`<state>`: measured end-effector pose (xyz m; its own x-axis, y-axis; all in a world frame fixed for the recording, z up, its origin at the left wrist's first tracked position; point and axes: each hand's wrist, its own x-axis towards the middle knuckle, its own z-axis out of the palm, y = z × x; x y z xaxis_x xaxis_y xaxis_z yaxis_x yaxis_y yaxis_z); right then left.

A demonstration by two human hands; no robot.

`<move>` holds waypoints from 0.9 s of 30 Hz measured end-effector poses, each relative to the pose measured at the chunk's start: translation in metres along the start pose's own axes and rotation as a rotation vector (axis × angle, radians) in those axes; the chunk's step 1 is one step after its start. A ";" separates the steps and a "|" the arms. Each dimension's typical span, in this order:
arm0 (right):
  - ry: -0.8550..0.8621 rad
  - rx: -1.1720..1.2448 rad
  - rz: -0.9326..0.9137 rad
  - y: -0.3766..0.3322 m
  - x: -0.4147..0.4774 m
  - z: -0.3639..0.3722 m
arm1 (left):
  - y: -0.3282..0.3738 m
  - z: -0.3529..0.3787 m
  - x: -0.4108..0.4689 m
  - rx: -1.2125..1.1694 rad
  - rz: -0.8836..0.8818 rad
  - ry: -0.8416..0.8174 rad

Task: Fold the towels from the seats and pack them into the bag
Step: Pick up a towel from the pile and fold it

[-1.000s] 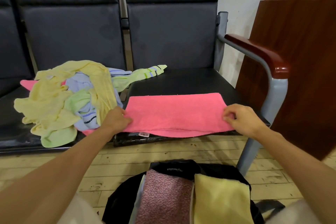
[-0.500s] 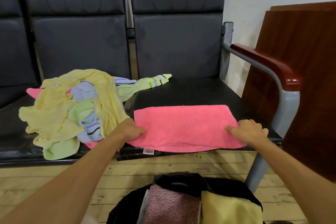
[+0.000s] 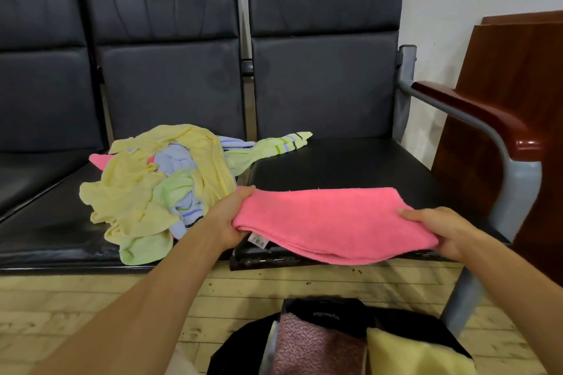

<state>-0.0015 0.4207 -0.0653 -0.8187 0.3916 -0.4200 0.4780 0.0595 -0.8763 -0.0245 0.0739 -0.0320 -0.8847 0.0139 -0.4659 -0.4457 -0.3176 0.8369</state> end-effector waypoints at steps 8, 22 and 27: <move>-0.013 0.023 -0.041 0.004 0.010 0.010 | 0.001 0.028 -0.004 0.111 0.160 0.051; -0.046 0.210 0.049 0.006 0.019 0.008 | -0.033 0.173 0.010 0.493 0.216 -0.047; -0.042 0.214 0.035 0.008 0.020 0.005 | -0.081 0.214 0.003 0.715 0.260 -0.136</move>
<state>-0.0154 0.4244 -0.0817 -0.8177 0.3511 -0.4562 0.4314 -0.1512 -0.8894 -0.0204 0.3023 -0.0398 -0.9613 0.1539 -0.2284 -0.1601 0.3622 0.9182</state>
